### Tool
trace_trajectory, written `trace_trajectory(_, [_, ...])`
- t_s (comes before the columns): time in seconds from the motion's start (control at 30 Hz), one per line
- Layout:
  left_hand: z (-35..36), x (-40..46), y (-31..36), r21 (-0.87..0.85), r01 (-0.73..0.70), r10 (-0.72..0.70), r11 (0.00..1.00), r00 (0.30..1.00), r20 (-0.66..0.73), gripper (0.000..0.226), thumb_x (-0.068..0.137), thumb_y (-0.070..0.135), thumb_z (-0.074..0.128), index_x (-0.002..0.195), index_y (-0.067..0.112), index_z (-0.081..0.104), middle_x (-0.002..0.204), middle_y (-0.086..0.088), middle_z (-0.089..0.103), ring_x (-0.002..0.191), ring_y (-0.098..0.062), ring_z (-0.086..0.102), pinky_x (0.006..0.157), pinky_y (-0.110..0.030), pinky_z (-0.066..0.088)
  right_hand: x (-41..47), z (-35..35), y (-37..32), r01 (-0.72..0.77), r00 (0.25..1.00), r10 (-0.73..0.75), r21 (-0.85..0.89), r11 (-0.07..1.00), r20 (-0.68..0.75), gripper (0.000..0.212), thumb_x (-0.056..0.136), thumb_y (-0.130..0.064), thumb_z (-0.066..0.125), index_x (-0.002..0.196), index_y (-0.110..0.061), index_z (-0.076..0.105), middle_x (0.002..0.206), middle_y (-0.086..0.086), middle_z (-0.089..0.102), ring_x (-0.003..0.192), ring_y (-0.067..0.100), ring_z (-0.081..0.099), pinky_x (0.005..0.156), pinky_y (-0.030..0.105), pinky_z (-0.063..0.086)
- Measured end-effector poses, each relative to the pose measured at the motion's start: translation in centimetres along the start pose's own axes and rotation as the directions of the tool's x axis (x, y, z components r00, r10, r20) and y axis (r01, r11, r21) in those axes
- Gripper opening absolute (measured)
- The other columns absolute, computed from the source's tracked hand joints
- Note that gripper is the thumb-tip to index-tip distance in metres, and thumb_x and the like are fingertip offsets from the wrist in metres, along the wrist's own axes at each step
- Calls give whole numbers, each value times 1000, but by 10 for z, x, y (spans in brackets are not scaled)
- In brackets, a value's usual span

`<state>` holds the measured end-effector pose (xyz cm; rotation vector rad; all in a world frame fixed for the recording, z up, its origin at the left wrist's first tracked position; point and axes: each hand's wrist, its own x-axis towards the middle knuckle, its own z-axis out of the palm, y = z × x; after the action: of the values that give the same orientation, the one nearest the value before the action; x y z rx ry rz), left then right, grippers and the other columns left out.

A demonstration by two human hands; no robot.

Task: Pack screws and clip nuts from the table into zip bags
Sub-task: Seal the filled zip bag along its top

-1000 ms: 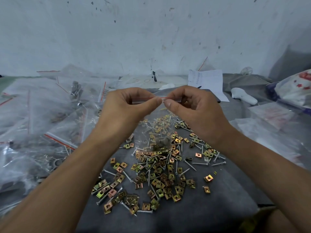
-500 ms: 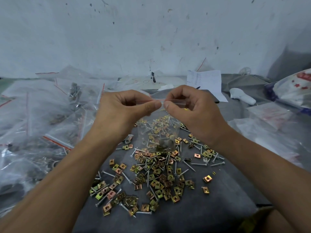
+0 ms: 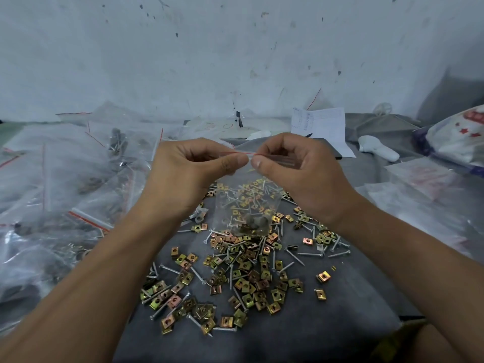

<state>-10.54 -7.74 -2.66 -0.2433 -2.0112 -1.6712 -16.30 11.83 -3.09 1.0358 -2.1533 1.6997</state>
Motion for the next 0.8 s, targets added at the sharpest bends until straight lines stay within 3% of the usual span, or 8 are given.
trace_trajectory(0.33, [-3, 0, -1, 47, -6, 3, 999, 998, 63, 15, 79, 28, 88, 89, 17, 86, 78, -8, 79, 70, -12, 68, 64, -23, 52, -1, -3, -2, 23, 1000, -23, -41, 999, 0, 10, 87, -19, 83, 93, -12, 78, 81, -4, 77, 77, 3, 71, 73, 16, 53])
trace_trajectory(0.4, [-8, 2, -3, 68, -17, 15, 998, 1000, 22, 8, 81, 26, 89, 86, 20, 86, 77, -6, 79, 69, -15, 70, 66, -25, 56, 1, -10, -1, -8, 1000, 8, -31, 999, 0, 11, 85, -21, 83, 92, -14, 78, 79, 3, 75, 74, 7, 68, 68, 24, 54])
trace_trajectory(0.47, [-16, 4, -4, 47, -11, 13, 999, 999, -36, 4, 80, 24, 89, 82, 23, 86, 75, -4, 79, 66, -9, 71, 65, -17, 54, 4, -20, 0, -38, 999, 37, -9, 999, -17, 10, 86, -20, 83, 92, -14, 78, 84, 13, 75, 73, 14, 64, 69, 38, 56])
trace_trajectory(0.5, [-19, 5, -4, 42, -3, 5, 999, 999, -53, 4, 80, 25, 90, 81, 24, 86, 74, -3, 79, 65, -7, 70, 64, -13, 53, 5, -23, 1, -42, 999, 42, -5, 999, -22, 10, 86, -20, 82, 92, -14, 78, 85, 14, 75, 74, 15, 64, 71, 39, 57])
trace_trajectory(0.6, [-20, 4, -8, 41, 27, -25, 999, 998, -55, 16, 75, 35, 89, 85, 23, 86, 80, -4, 81, 69, -6, 71, 65, -18, 52, 3, -23, 1, -37, 999, 38, 27, 999, -13, 8, 88, -21, 80, 93, -15, 77, 84, 6, 75, 76, 12, 64, 75, 27, 56])
trace_trajectory(0.67, [-20, 2, -9, -55, 80, -80, 995, 997, 8, 29, 76, 39, 90, 101, 23, 84, 97, -5, 82, 89, -12, 77, 80, -29, 57, 3, -21, 0, -28, 999, 30, 94, 995, -23, 6, 90, -21, 78, 94, -17, 77, 84, 0, 74, 79, 12, 65, 78, 23, 56])
trace_trajectory(0.73, [-18, 0, -9, -125, 192, -164, 973, 965, 206, 48, 81, 39, 89, 126, 29, 74, 120, -1, 80, 113, -18, 76, 98, -40, 57, 5, -24, -2, -24, 998, 41, 282, 959, -54, 5, 91, -21, 78, 93, -17, 78, 85, 2, 72, 80, 16, 63, 81, 27, 55])
trace_trajectory(0.8, [-8, -8, -10, 6, 284, -260, 959, 870, 419, 54, 89, 32, 83, 140, 33, 65, 128, 8, 76, 117, -13, 74, 102, -39, 59, 9, -30, -6, -33, 996, 72, 507, 861, -56, 7, 94, -20, 72, 93, -14, 75, 86, 4, 66, 78, 18, 60, 79, 31, 54])
